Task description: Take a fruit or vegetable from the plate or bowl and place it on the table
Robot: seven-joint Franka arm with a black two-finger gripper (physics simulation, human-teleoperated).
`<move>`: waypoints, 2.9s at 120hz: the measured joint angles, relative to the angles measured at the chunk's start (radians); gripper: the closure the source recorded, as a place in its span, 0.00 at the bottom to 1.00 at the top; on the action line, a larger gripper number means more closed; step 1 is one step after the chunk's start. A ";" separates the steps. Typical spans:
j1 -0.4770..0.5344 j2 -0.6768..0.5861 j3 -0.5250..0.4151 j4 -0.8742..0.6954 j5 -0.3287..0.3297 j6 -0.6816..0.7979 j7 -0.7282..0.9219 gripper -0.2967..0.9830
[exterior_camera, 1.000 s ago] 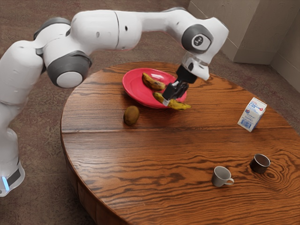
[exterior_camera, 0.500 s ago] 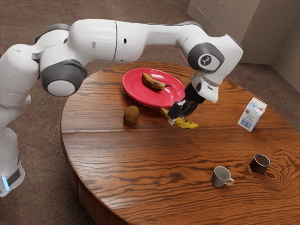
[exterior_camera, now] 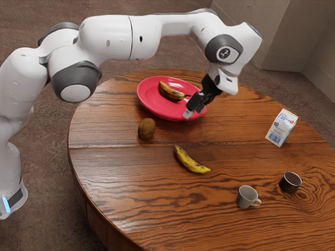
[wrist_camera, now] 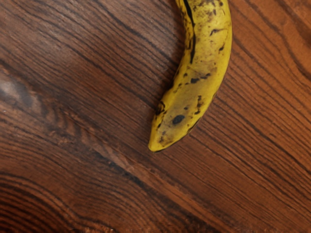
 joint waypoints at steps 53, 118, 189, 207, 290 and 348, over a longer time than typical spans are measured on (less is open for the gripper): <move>0.400 0.077 -0.011 0.186 0.006 0.177 0.144 0.23; 0.461 0.104 -0.018 0.178 0.002 0.228 0.268 0.23; 0.566 0.182 -0.151 0.116 0.008 0.228 0.333 0.23; 0.565 0.188 -0.152 0.090 0.009 0.226 0.344 0.23; 0.560 0.192 -0.152 0.033 0.009 0.222 0.371 0.58; 0.456 0.132 -0.147 0.048 0.005 0.224 0.371 0.72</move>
